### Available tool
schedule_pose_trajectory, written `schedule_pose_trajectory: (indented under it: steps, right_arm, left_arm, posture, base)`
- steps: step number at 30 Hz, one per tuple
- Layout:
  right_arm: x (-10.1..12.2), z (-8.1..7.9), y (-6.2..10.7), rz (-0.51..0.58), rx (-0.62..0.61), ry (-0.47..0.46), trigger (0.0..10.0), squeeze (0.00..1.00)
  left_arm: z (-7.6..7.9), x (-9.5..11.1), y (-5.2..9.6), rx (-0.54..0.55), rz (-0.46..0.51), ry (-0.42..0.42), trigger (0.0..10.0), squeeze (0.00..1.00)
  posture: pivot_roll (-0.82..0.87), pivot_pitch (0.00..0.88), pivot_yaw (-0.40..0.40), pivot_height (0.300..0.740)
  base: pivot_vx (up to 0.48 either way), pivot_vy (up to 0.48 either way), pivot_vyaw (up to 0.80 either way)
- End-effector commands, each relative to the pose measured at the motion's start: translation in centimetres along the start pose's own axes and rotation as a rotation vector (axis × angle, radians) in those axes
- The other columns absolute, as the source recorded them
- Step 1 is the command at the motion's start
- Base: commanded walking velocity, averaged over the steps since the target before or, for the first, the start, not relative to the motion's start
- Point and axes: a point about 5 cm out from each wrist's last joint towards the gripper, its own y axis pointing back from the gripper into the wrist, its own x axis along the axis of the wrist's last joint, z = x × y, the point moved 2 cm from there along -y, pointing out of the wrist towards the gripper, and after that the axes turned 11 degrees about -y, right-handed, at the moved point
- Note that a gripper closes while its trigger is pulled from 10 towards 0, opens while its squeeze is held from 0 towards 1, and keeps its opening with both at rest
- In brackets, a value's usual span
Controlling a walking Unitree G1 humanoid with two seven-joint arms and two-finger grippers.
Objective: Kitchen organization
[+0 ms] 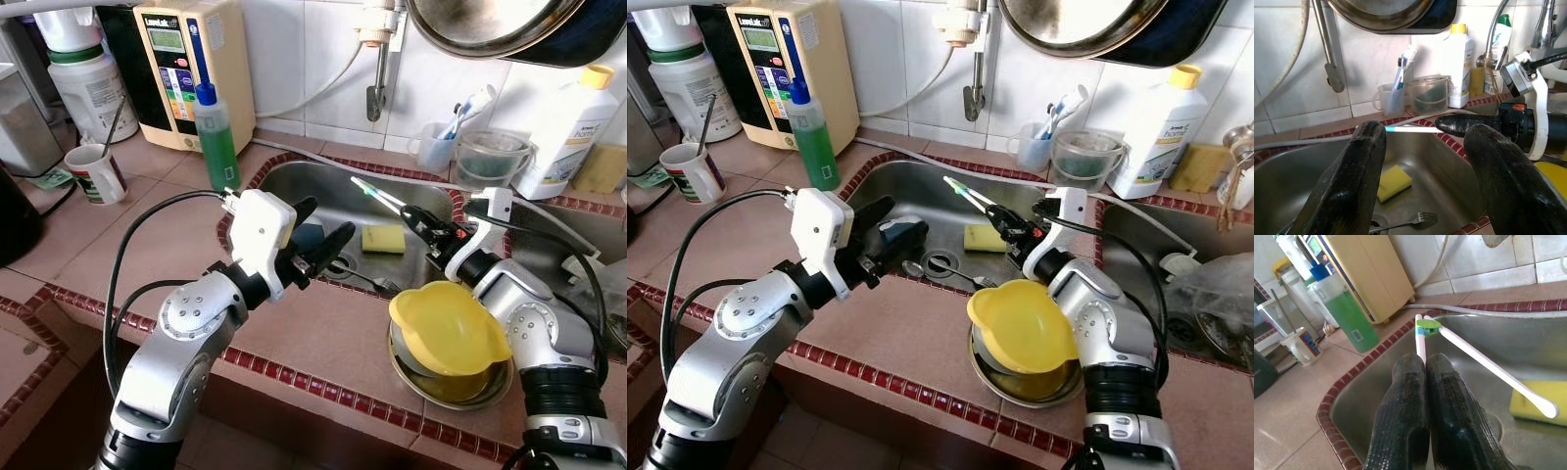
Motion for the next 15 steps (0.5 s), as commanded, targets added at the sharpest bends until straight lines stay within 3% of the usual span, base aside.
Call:
schedule_pose_trajectory:
  steps: [1,5,9,11,15]
  right_arm:
    - [0.7,-0.3,0.0,0.019,0.002,0.002,10.0,0.0]
    - [0.9,-0.1,0.1,0.023,-0.008,-0.007,10.0,0.0]
    - [1.1,0.1,0.1,0.024,-0.014,-0.004,10.0,0.0]
    - [1.2,0.2,0.1,0.028,-0.019,-0.011,10.0,0.0]
    - [1.3,0.2,0.1,0.026,-0.024,-0.011,10.0,0.0]
  left_arm:
    - [0.0,0.6,0.1,-0.004,0.016,-0.01,10.0,0.0]
    - [0.3,1.0,0.1,-0.023,0.029,0.007,10.0,0.0]
    - [1.4,2.0,1.0,-0.117,0.089,0.009,10.0,0.0]
    - [2.3,1.8,1.6,-0.187,0.079,0.022,10.0,0.0]
    - [3.1,0.9,2.1,-0.257,0.038,-0.03,10.0,0.0]
  posture:
    - [0.01,0.036,0.049,0.74]
    - [0.01,0.036,0.048,0.74]
    - [0.01,0.037,0.046,0.74]
    - [0.01,0.037,0.045,0.74]
    - [0.01,0.041,0.043,0.74]
  base:
    - [0.0,0.0,0.0]
    - [0.0,0.0,0.0]
    - [0.0,0.0,0.0]
    - [0.0,0.0,0.0]
    - [0.0,0.0,0.0]
